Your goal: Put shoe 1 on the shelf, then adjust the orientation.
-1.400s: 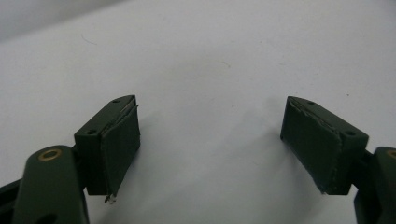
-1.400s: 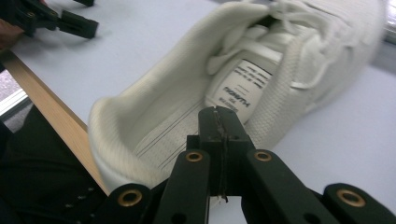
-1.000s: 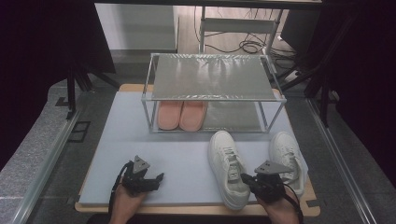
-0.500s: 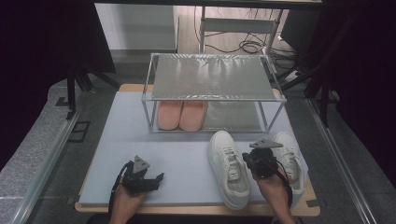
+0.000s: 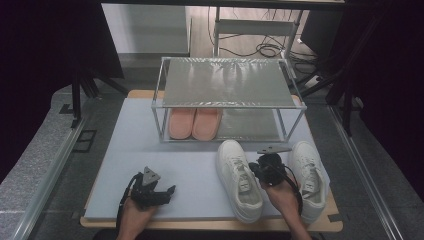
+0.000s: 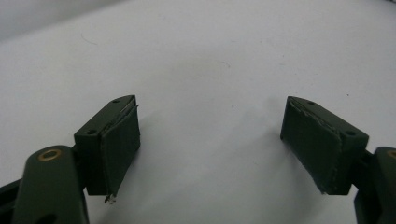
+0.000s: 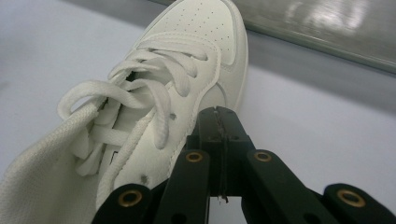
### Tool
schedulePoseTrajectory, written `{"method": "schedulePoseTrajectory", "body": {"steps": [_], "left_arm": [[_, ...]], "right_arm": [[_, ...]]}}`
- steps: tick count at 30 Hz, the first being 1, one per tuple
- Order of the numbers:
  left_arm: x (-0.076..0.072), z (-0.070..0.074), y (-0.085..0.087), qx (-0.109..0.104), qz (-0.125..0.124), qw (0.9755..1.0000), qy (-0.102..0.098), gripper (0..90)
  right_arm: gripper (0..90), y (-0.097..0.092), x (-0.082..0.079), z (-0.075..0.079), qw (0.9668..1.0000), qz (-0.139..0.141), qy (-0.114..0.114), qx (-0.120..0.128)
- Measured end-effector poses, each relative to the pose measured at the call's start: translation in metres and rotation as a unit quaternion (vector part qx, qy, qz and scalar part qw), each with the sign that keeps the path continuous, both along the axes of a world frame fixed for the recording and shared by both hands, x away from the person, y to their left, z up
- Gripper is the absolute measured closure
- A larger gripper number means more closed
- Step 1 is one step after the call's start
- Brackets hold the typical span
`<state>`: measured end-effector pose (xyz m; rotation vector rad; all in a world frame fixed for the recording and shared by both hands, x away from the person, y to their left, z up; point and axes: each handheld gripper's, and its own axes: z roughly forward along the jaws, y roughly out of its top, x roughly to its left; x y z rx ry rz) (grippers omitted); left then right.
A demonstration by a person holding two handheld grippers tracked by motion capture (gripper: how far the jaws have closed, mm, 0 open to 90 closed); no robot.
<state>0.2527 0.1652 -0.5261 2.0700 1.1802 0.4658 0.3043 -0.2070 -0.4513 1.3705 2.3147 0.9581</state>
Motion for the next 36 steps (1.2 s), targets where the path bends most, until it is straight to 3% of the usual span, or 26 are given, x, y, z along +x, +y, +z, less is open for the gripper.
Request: {"method": "schedulePoseTrajectory", "body": {"steps": [11, 23, 25, 36], "left_arm": [[0.0, 0.0, 0.0, -0.002, 0.001, 1.0, 0.0, 19.8], [0.0, 0.0, 0.0, -0.003, 0.002, 1.0, -0.001, 19.8], [0.0, 0.0, 0.0, -0.002, 0.002, 1.0, -0.002, 19.8], [0.0, 0.0, -0.001, -0.003, 0.003, 1.0, -0.001, 19.8]], "right_arm": [[89.9, 0.042, 0.013, 0.0, 0.9978, 0.067, 0.003, -0.003], [89.8, 0.09, 0.022, -0.002, 0.9907, 0.136, 0.005, 0.005], [89.5, 0.089, 0.023, -0.001, 0.9908, 0.136, 0.001, 0.002], [70.1, 0.059, 0.01, 0.004, 0.9928, 0.119, -0.017, -0.005]]}}
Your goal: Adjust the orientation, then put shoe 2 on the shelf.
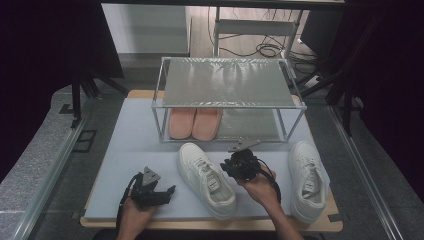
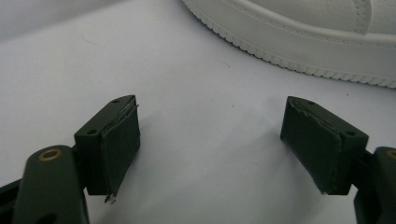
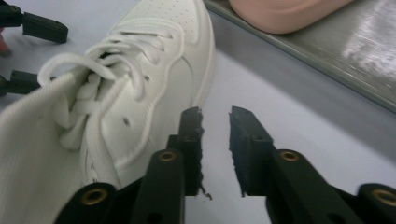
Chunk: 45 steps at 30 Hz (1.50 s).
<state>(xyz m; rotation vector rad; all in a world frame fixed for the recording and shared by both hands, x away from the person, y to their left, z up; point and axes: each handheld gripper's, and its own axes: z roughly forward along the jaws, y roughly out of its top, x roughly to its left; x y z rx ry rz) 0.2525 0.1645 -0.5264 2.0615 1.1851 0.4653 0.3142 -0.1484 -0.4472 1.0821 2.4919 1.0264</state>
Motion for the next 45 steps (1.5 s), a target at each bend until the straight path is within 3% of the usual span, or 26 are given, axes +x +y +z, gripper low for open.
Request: {"method": "schedulePoseTrajectory", "body": {"steps": [10, 23, 29, 35, 39, 45], "left_arm": [[0.0, 0.0, 0.0, 0.001, -0.001, 1.0, -0.001, 19.8], [0.0, 0.0, 0.0, 0.001, -0.001, 1.0, -0.001, 19.8], [0.0, 0.0, 0.0, 0.001, -0.001, 1.0, -0.001, 19.8], [0.0, 0.0, 0.0, 0.001, -0.001, 1.0, -0.001, 19.8], [0.0, 0.0, 0.0, 0.001, -0.001, 1.0, -0.001, 19.8], [0.0, 0.0, 0.0, 0.003, -0.003, 1.0, 0.0, 19.8]], "right_arm": [[57.9, -0.017, -0.016, 0.011, 0.9999, 0.006, -0.011, -0.002], [49.7, -0.019, -0.035, 0.022, 0.9988, 0.041, 0.023, 0.01], [53.4, -0.006, -0.035, 0.017, 0.9976, 0.058, 0.039, -0.002], [58.2, 0.006, -0.029, 0.005, 0.9963, 0.062, 0.051, -0.031], [67.9, 0.01, -0.027, -0.002, 0.9947, 0.062, 0.067, -0.049], [77.7, 0.006, -0.024, -0.002, 0.9943, 0.052, 0.09, -0.022]]}}
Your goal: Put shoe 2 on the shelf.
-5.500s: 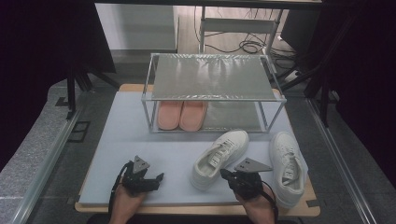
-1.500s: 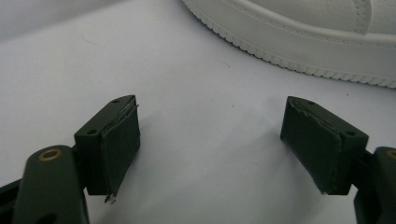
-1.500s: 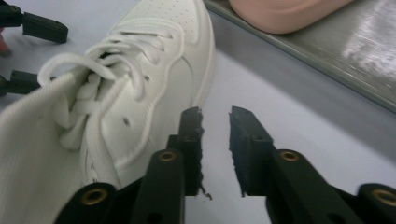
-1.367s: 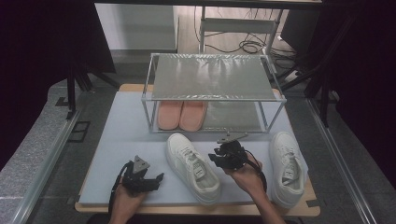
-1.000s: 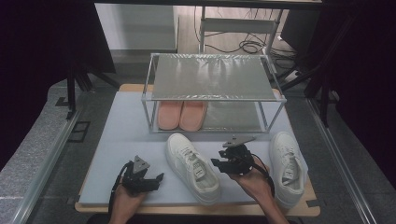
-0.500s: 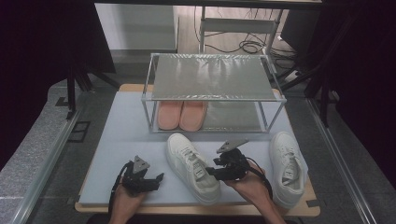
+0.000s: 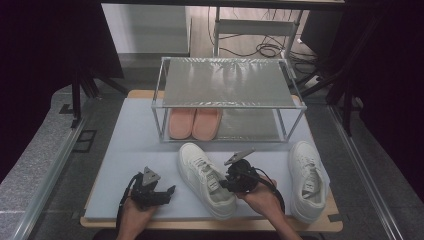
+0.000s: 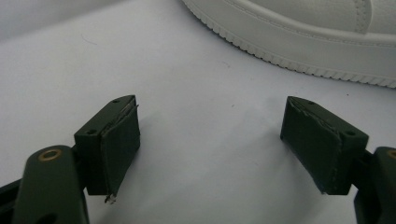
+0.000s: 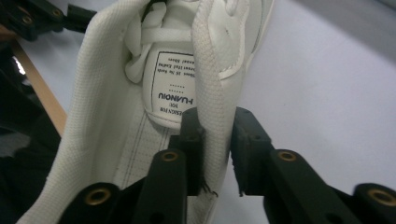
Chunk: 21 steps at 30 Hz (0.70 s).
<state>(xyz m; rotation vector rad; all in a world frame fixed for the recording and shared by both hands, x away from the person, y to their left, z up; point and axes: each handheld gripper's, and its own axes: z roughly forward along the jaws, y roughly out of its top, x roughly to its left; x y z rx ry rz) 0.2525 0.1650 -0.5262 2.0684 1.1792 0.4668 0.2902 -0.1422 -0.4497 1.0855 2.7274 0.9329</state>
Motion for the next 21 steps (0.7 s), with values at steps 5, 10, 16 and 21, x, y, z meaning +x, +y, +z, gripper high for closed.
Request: {"method": "schedulePoseTrajectory", "body": {"steps": [5, 10, 16, 21], "left_arm": [[0.0, 0.0, 0.0, 0.0, 0.0, 1.0, 0.0, 19.8], [0.0, 0.0, 0.0, -0.002, 0.002, 1.0, -0.001, 19.8], [0.0, 0.0, 0.0, -0.004, 0.003, 1.0, 0.0, 19.8], [0.0, 0.0, 0.0, -0.003, 0.002, 1.0, 0.0, 19.8]], "right_arm": [[79.9, -0.006, 0.004, 0.0, 0.9985, -0.014, 0.037, 0.038], [80.8, -0.015, 0.009, 0.003, 0.9942, -0.028, 0.066, 0.08], [81.3, -0.025, 0.014, 0.002, 0.9855, -0.039, 0.104, 0.128], [81.5, -0.032, 0.017, 0.002, 0.9746, -0.04, 0.133, 0.175]]}}
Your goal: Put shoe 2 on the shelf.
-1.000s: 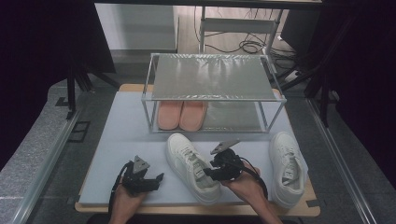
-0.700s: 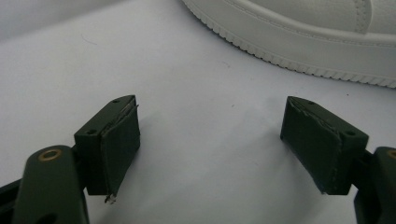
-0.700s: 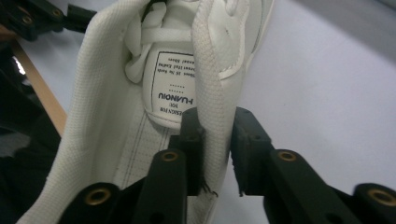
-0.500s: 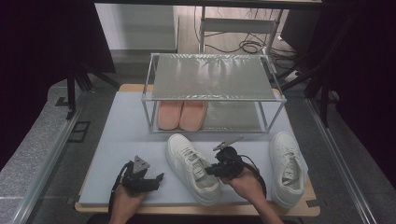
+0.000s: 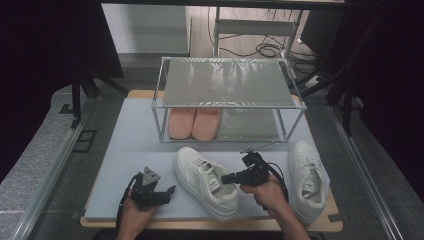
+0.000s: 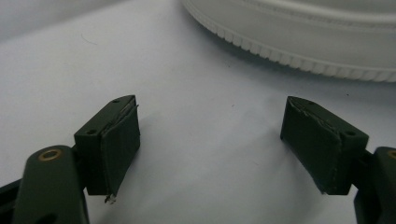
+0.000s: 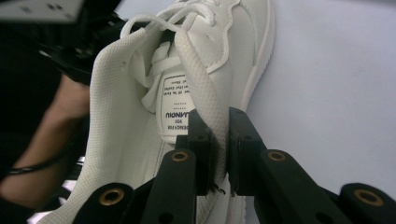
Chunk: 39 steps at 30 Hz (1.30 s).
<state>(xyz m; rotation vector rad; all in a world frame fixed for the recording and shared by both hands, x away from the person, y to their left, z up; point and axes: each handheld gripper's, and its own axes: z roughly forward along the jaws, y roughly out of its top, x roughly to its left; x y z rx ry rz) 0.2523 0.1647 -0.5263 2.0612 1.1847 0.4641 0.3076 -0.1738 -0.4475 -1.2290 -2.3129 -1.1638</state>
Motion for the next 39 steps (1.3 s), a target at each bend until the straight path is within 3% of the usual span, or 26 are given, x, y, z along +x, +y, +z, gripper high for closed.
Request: {"method": "schedulePoseTrajectory", "body": {"steps": [5, 11, 24, 39], "left_arm": [[0.0, 0.0, 0.0, 0.0, 0.0, 1.0, 0.0, 19.8], [0.0, 0.0, 0.0, 0.002, -0.001, 1.0, -0.001, 19.8], [0.0, 0.0, 0.0, 0.002, -0.002, 1.0, -0.001, 19.8], [0.0, 0.0, 0.0, 0.001, -0.002, 1.0, 0.0, 19.8]], "right_arm": [[81.4, -0.003, 0.001, 0.01, 0.9994, 0.001, 0.003, 0.036], [81.4, -0.004, 0.001, 0.024, 0.9983, 0.002, -0.006, 0.058], [81.4, -0.003, 0.003, 0.052, 0.9927, 0.014, -0.014, 0.119], [81.4, -0.007, 0.01, 0.086, 0.9872, -0.007, -0.036, 0.155]]}}
